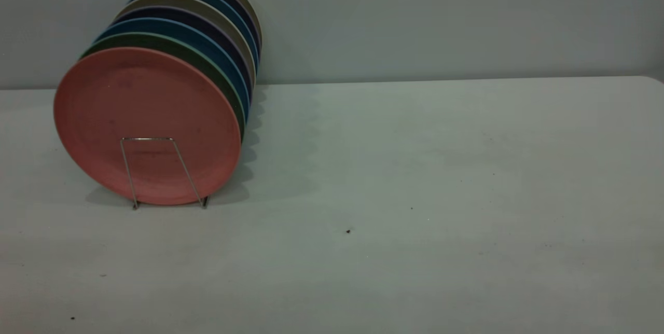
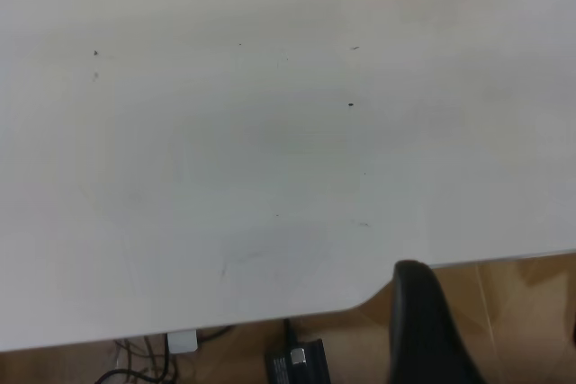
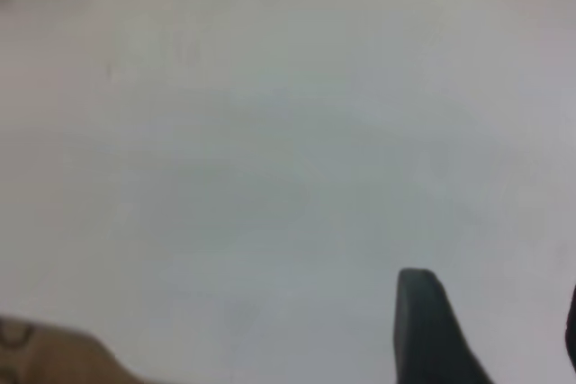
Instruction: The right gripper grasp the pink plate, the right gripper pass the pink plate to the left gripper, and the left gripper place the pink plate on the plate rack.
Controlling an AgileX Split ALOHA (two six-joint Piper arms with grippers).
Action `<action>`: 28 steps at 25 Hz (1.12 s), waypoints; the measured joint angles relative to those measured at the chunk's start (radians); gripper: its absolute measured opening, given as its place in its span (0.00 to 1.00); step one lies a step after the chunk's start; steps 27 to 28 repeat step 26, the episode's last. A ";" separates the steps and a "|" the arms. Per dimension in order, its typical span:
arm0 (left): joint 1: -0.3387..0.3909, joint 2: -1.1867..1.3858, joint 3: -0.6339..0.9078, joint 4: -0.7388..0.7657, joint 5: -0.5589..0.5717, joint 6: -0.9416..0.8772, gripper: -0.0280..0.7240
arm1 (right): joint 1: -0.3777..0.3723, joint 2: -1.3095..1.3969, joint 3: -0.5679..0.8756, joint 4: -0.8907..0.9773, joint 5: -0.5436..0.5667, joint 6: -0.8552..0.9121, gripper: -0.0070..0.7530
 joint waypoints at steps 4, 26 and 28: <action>0.000 -0.045 0.000 -0.001 0.000 -0.001 0.61 | 0.014 -0.011 0.000 0.000 0.008 0.000 0.52; 0.003 -0.179 0.000 -0.003 0.006 -0.003 0.61 | 0.015 -0.011 0.000 0.000 0.007 0.000 0.52; 0.003 -0.179 0.000 -0.003 0.006 -0.003 0.61 | 0.015 -0.011 0.000 0.000 0.007 0.000 0.52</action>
